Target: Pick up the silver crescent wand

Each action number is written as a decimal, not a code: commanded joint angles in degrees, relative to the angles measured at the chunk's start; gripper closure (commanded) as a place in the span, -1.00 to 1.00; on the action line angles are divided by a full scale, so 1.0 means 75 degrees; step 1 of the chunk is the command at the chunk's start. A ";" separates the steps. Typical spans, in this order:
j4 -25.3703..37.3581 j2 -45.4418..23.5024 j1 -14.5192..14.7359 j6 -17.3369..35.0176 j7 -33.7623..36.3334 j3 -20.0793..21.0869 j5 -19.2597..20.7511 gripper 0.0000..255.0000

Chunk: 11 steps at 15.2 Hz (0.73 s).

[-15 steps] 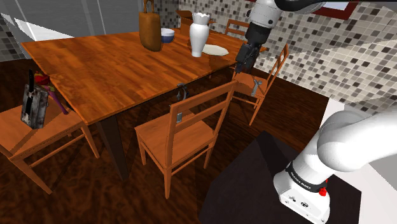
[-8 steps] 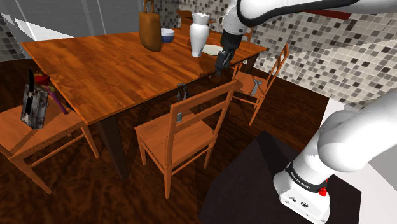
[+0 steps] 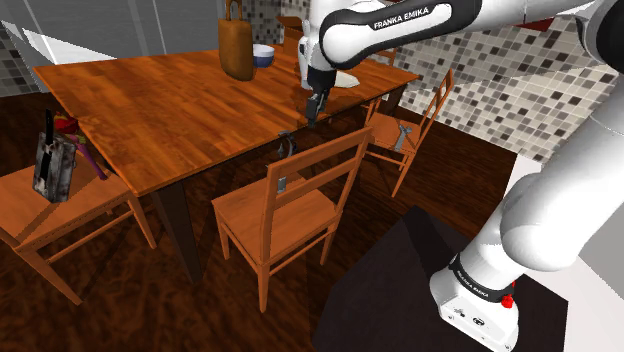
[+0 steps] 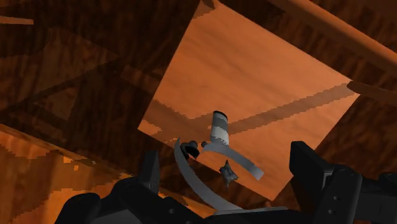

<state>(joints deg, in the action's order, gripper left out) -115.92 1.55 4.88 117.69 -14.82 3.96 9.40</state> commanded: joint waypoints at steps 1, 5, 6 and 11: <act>0.0471 -0.0573 0.0090 0.0074 -0.0039 0.0100 0.0320 -1.00; 0.1415 -0.1726 0.0294 0.0220 -0.0144 0.0204 0.0983 -1.00; 0.1669 -0.2016 0.0355 0.0238 -0.0174 0.0220 0.1151 -1.00; 0.2187 -0.2767 0.0521 0.0421 -0.0197 0.0220 0.1570 -1.00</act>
<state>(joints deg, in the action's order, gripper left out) -99.35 -18.82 8.70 120.32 -16.44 5.64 20.84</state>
